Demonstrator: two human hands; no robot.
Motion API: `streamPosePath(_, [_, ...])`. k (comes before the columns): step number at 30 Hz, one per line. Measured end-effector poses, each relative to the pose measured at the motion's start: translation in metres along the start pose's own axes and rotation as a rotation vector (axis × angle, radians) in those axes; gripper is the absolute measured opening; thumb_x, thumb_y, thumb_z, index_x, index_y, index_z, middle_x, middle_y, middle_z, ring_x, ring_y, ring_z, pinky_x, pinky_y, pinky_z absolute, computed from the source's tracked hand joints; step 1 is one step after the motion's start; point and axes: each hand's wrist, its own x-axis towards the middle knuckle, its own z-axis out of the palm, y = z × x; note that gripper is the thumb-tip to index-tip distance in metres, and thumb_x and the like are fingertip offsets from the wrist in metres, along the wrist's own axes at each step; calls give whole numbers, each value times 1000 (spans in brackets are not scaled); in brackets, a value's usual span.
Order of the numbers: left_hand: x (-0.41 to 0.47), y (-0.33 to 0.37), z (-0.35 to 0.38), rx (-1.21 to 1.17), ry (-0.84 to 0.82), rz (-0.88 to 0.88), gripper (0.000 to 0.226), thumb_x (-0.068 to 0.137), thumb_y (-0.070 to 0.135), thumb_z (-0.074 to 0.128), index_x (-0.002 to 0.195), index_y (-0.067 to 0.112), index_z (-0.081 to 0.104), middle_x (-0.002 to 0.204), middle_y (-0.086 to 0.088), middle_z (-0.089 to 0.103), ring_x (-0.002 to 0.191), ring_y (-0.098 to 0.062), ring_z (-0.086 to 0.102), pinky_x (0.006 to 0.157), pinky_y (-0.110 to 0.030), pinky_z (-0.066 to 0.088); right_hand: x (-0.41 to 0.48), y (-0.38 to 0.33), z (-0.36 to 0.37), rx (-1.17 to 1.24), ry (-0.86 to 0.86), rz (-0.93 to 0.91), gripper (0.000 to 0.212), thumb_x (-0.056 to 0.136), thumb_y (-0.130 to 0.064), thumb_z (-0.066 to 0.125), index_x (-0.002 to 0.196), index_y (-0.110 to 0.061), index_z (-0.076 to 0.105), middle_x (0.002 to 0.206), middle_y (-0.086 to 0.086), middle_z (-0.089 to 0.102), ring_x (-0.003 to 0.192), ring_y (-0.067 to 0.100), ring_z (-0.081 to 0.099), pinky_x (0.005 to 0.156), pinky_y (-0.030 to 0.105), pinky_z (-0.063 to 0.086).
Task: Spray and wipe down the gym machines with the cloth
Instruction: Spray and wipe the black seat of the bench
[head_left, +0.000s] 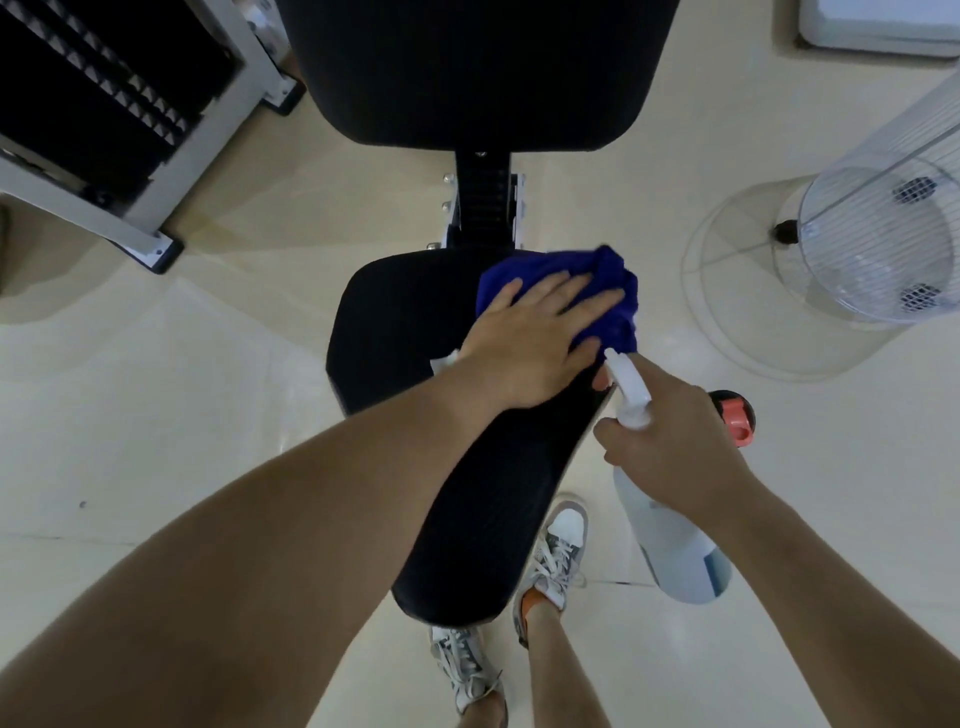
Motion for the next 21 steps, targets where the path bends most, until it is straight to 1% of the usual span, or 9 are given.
streamPosePath(2, [19, -5, -1, -20, 57, -100, 53, 101, 45, 23, 152, 41, 7, 162, 9, 12, 148, -11, 6, 119, -43, 3, 10, 3, -3, 20, -8, 27, 30, 80, -9, 61, 106, -24, 58, 69, 6, 64, 69, 32, 69, 68, 48, 56])
streamPosePath(4, [23, -13, -3, -35, 108, -176, 54, 101, 40, 24, 152, 38, 8, 161, 7, 13, 148, -13, 9, 119, -44, 5, 18, 6, -8, 22, 1, 19, 27, 78, -12, 59, 103, -22, 58, 70, 8, 64, 69, 34, 69, 67, 48, 57])
streamPosePath(8, [-26, -83, -14, -51, 167, -430, 54, 103, 32, 27, 154, 28, 10, 162, 2, 14, 148, -17, 11, 120, -45, 11, 28, 0, -19, -25, -25, -6, 23, 79, -11, 60, 96, -26, 57, 65, 8, 62, 69, 30, 69, 63, 37, 53])
streamPosePath(11, [-63, -114, -24, -221, 189, -574, 54, 104, 24, 32, 154, 18, 13, 161, -7, 15, 149, -21, 10, 120, -37, 13, 31, -9, -21, -52, -58, -44, 22, 79, -14, 61, 95, -28, 55, 61, 7, 61, 64, 29, 66, 64, 43, 55])
streamPosePath(13, [-77, -101, -20, -227, 199, -570, 56, 104, 21, 34, 155, 17, 12, 161, -9, 14, 149, -21, 8, 120, -33, 10, 30, -16, -14, -82, -111, -74, 22, 80, -15, 60, 99, -27, 55, 57, 2, 56, 59, 25, 59, 62, 42, 53])
streamPosePath(15, [-91, -77, -9, -180, 210, -498, 56, 103, 24, 35, 154, 19, 14, 160, -9, 19, 149, -22, 10, 121, -36, 12, 25, -23, -5, -101, -157, -105, 24, 81, -16, 60, 99, -31, 53, 54, -2, 53, 54, 20, 54, 58, 36, 49])
streamPosePath(17, [-117, -54, 1, -148, 183, -416, 56, 100, 32, 28, 154, 23, 15, 158, -6, 25, 148, -18, 15, 121, -36, 12, 19, -30, 3, -117, -204, -131, 27, 81, -18, 59, 96, -38, 49, 55, -3, 53, 52, 16, 52, 56, 33, 46])
streamPosePath(19, [-154, -30, 11, -164, 165, -354, 58, 96, 36, 20, 153, 26, 15, 156, -2, 30, 147, -14, 18, 120, -33, 11, 14, -36, 10, -136, -248, -142, 26, 82, -18, 59, 95, -38, 47, 56, -3, 53, 51, 13, 50, 52, 29, 43])
streamPosePath(21, [-195, -4, 21, -234, 151, -301, 57, 97, 33, 24, 152, 34, 12, 155, 5, 28, 146, -8, 12, 120, -29, 7, 10, -41, 15, -164, -261, -151, 23, 82, -18, 58, 96, -34, 48, 56, -3, 51, 51, 12, 49, 51, 27, 39])
